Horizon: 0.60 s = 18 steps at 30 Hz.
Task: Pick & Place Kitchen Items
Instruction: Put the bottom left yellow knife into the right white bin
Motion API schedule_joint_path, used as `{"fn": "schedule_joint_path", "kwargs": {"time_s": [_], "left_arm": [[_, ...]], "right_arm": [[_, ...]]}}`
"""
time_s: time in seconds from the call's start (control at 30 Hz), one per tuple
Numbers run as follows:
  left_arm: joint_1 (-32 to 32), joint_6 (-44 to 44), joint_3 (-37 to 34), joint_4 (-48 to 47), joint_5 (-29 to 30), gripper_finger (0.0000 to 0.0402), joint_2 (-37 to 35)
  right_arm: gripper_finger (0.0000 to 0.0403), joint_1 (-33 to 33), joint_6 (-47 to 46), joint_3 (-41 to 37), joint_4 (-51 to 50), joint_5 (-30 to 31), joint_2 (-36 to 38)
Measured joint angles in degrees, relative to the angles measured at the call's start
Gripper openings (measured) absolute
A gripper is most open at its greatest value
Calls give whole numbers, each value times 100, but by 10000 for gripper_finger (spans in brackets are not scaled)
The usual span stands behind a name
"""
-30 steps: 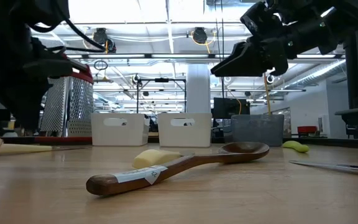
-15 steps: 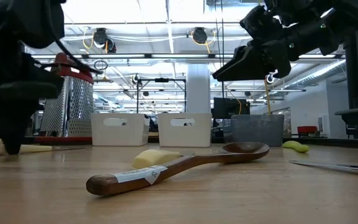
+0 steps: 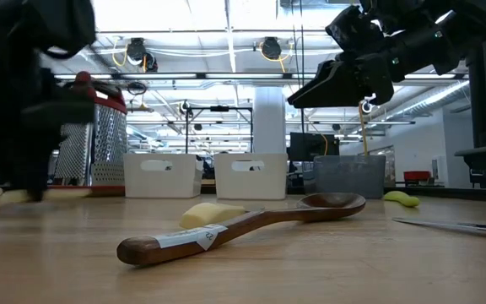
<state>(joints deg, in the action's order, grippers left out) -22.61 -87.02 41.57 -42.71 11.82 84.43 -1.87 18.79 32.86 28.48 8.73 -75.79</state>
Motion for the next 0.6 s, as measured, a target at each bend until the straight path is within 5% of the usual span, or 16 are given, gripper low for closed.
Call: {"fn": "schedule_joint_path", "kwargs": {"time_s": [0.3, 0.6], "left_arm": [[521, 1901, 1076, 43, 1390, 52, -265], [1497, 3898, 1767, 513, 1316, 52, -265]], "right_arm": [[183, 0, 23, 0, -2, 0, 0], [183, -13, -309, 0, -116, 1, 0]]}}
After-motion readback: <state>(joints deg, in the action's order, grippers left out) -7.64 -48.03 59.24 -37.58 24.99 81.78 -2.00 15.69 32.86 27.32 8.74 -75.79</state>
